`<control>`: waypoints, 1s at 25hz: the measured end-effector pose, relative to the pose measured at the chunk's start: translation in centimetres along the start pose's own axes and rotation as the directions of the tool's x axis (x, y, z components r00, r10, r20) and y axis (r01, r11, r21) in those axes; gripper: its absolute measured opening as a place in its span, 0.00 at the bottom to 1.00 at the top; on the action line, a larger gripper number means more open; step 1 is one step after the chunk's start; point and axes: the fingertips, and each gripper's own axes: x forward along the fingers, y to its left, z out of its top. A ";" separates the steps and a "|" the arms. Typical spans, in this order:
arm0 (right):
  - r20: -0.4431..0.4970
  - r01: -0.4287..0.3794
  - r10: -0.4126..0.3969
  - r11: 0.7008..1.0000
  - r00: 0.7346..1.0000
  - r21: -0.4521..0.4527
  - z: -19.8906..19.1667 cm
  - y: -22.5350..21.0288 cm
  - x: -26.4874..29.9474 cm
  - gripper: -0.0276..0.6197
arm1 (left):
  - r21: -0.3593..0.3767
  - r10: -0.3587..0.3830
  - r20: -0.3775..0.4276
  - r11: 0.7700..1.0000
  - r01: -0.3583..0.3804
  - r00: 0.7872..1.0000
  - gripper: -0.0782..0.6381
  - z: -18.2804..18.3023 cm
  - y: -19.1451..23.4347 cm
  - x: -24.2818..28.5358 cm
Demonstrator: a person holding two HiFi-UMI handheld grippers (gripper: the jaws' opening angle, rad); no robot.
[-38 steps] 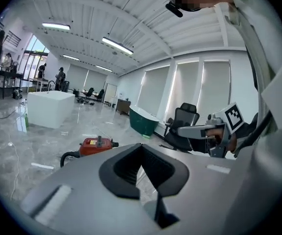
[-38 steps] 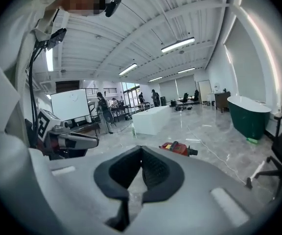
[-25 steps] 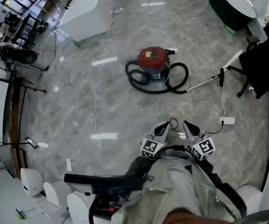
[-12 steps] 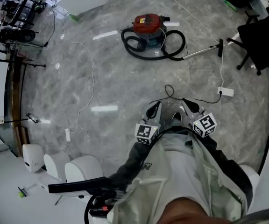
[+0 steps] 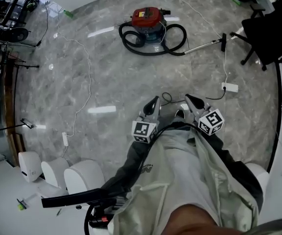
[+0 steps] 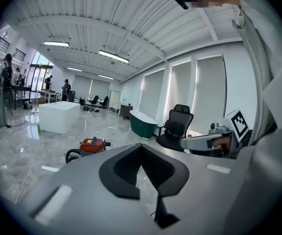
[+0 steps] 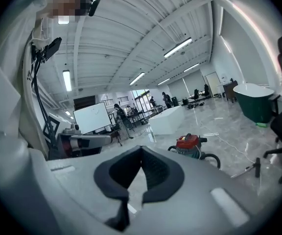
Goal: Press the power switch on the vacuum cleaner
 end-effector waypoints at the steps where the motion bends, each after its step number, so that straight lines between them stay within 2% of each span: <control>1: -0.003 -0.004 0.004 1.000 1.000 -0.008 0.0 0.4 0.4 0.04 | -0.002 0.007 0.003 1.000 -0.007 1.000 0.11 0.1 0.6 -0.2; 6: -0.017 -0.013 0.012 0.998 1.000 -0.066 0.5 2.6 2.1 0.04 | 0.001 -0.011 0.014 1.000 0.011 1.000 0.11 0.4 2.0 -0.8; 11: -0.024 0.008 -0.010 0.998 1.000 -0.068 0.9 3.4 2.5 0.04 | -0.017 -0.057 0.010 0.998 0.057 0.998 0.11 0.6 2.2 -0.5; 19: -0.016 0.091 -0.092 0.994 0.996 -0.062 0.7 2.9 0.8 0.04 | -0.034 -0.146 -0.012 0.989 0.146 0.989 0.11 0.0 0.6 0.6; 25: -0.052 0.073 -0.077 0.994 0.996 -0.080 -0.1 3.8 1.2 0.04 | -0.055 -0.130 -0.014 0.990 0.129 0.991 0.11 -0.2 1.0 -0.1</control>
